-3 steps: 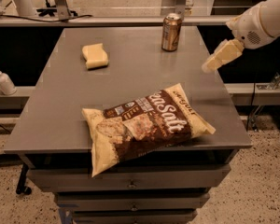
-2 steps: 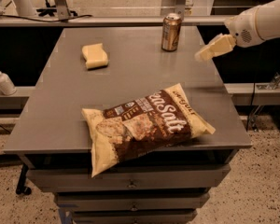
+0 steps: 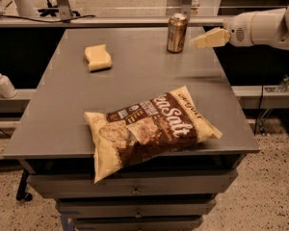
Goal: Move orange can near sponge
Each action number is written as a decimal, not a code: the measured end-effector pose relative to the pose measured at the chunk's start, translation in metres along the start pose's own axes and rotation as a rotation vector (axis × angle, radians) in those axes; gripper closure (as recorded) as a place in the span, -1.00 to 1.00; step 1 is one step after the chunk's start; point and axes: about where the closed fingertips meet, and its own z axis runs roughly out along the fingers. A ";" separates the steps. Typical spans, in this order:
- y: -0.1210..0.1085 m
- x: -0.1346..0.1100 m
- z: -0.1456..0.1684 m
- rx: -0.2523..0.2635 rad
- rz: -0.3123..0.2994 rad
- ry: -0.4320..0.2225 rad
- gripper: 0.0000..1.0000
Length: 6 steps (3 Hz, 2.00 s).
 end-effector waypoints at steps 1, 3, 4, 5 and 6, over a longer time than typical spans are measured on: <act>0.000 0.000 0.000 0.000 0.000 0.000 -1.00; -0.011 -0.003 0.024 0.022 0.012 -0.092 -1.00; -0.019 -0.001 0.042 0.031 0.017 -0.124 -1.00; -0.021 0.000 0.067 0.012 0.027 -0.138 -1.00; -0.015 -0.001 0.092 -0.027 0.030 -0.141 -1.00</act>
Offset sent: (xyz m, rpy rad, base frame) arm 0.0164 0.0088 0.0007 0.0789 -0.0712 -0.0149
